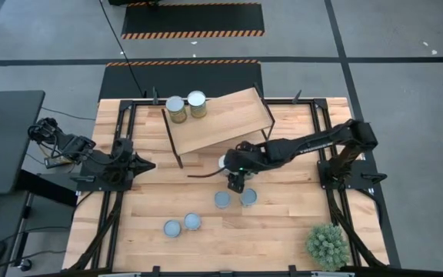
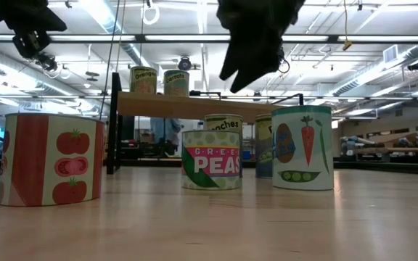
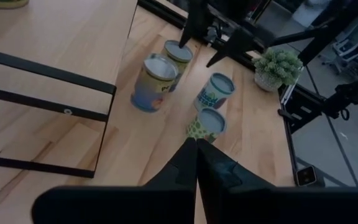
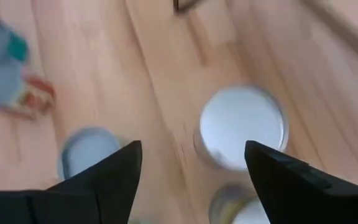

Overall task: Pick and place cans onto a shelf
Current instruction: Put the peach can on the shelf

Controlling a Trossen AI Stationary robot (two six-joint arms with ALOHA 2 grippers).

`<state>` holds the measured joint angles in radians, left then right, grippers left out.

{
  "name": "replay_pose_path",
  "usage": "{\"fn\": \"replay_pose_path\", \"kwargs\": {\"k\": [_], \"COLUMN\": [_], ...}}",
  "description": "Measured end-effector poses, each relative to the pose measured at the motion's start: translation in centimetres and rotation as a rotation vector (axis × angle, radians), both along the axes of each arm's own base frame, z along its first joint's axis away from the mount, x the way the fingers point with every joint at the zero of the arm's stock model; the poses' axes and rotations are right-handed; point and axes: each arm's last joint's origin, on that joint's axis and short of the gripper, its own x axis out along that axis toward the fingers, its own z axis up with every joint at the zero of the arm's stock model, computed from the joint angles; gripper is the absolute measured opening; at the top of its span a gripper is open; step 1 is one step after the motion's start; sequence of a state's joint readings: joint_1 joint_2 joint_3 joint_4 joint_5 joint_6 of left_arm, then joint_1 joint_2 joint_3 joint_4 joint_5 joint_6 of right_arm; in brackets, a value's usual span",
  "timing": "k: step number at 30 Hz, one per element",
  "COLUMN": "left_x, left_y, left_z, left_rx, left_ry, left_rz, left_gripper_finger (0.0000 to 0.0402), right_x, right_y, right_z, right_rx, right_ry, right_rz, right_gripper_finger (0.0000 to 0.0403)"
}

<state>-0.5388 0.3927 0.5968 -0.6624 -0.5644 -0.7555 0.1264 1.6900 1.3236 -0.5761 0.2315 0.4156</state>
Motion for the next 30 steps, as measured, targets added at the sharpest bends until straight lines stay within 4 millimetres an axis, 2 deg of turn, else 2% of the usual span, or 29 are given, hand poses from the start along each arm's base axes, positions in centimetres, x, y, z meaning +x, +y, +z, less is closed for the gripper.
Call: {"fn": "replay_pose_path", "kwargs": {"k": [6, 15, 25, 30], "left_x": [0.0, -0.1, -0.1, 0.1], "left_y": [0.0, 0.0, 0.0, -0.1], "left_z": [-0.1, -0.2, -0.2, -0.3], "left_rx": [0.001, 0.008, 0.009, -0.01], "left_ry": [0.006, 0.019, 0.021, 0.038], "left_rz": [-0.004, -0.004, -0.004, -0.016], "left_gripper_finger": [0.0016, 0.0016, 0.0016, 0.0016], "right_x": [-0.6, -0.5, 1.2, 1.1], "right_y": [-0.6, -1.9, -1.9, -2.0], "right_z": [-1.8, -1.9, -3.5, -4.1], "right_rx": [-0.011, -0.051, -0.096, -0.114], "right_ry": [-0.031, -0.039, -0.079, -0.058], "right_rz": [-0.025, -0.029, -0.061, -0.129], "right_gripper_finger": [0.0304, 0.0395, 0.0398, 0.0397]}}
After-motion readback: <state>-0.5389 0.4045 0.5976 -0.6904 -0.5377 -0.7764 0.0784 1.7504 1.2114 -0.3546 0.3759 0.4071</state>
